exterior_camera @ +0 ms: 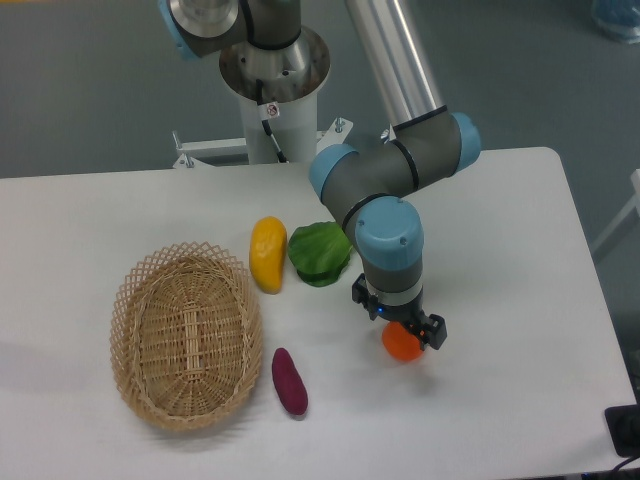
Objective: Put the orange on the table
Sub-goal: 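Move the held orange toward the bok choy and lower it to the table, then open the gripper to release the orange and lift away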
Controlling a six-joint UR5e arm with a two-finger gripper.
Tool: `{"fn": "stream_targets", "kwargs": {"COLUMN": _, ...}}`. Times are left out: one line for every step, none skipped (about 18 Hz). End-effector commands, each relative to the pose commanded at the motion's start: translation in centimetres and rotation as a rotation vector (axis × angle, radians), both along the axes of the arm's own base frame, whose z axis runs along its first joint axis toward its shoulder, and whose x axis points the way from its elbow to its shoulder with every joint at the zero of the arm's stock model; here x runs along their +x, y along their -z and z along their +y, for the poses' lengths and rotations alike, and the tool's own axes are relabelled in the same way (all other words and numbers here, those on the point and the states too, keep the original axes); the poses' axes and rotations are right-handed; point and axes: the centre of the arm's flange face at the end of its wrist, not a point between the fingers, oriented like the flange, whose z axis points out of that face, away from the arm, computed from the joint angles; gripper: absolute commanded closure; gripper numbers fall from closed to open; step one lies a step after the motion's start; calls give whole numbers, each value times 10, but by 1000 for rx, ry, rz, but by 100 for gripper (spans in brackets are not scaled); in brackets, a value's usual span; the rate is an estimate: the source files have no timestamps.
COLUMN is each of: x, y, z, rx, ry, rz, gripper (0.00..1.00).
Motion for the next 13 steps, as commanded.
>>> {"fn": "stream_targets", "kwargs": {"x": -3, "y": -7, "z": 3, "rx": 9, "ry": 1, "rz": 12, "gripper": 0}}
{"fn": "stream_targets", "kwargs": {"x": -7, "y": -12, "z": 5, "rx": 14, "ry": 1, "rz": 20, "gripper": 0}}
{"fn": "stream_targets", "kwargs": {"x": -12, "y": -20, "z": 7, "rx": 27, "ry": 0, "rz": 33, "gripper": 0}}
{"fn": "stream_targets", "kwargs": {"x": -18, "y": -30, "z": 10, "rx": 33, "ry": -3, "rz": 44, "gripper": 0}}
{"fn": "stream_targets", "kwargs": {"x": -26, "y": -37, "z": 8, "rx": 41, "ry": -11, "rz": 49, "gripper": 0}}
{"fn": "stream_targets", "kwargs": {"x": -38, "y": -44, "z": 1, "rx": 52, "ry": -23, "rz": 53, "gripper": 0}}
{"fn": "stream_targets", "kwargs": {"x": -46, "y": -48, "z": -5, "rx": 74, "ry": -35, "rz": 48, "gripper": 0}}
{"fn": "stream_targets", "kwargs": {"x": -55, "y": -54, "z": -10, "rx": 99, "ry": -47, "rz": 43, "gripper": 0}}
{"fn": "stream_targets", "kwargs": {"x": -61, "y": -59, "z": -12, "rx": 121, "ry": -52, "rz": 40, "gripper": 0}}
{"fn": "stream_targets", "kwargs": {"x": -67, "y": -63, "z": -13, "rx": 132, "ry": -58, "rz": 44, "gripper": 0}}
{"fn": "stream_targets", "kwargs": {"x": -70, "y": -66, "z": -14, "rx": 129, "ry": -61, "rz": 44, "gripper": 0}}
{"fn": "stream_targets", "kwargs": {"x": -71, "y": -67, "z": -15, "rx": 117, "ry": -64, "rz": 31, "gripper": 0}}
{"fn": "stream_targets", "kwargs": {"x": -73, "y": -70, "z": -16, "rx": 104, "ry": -68, "rz": 13, "gripper": 0}}
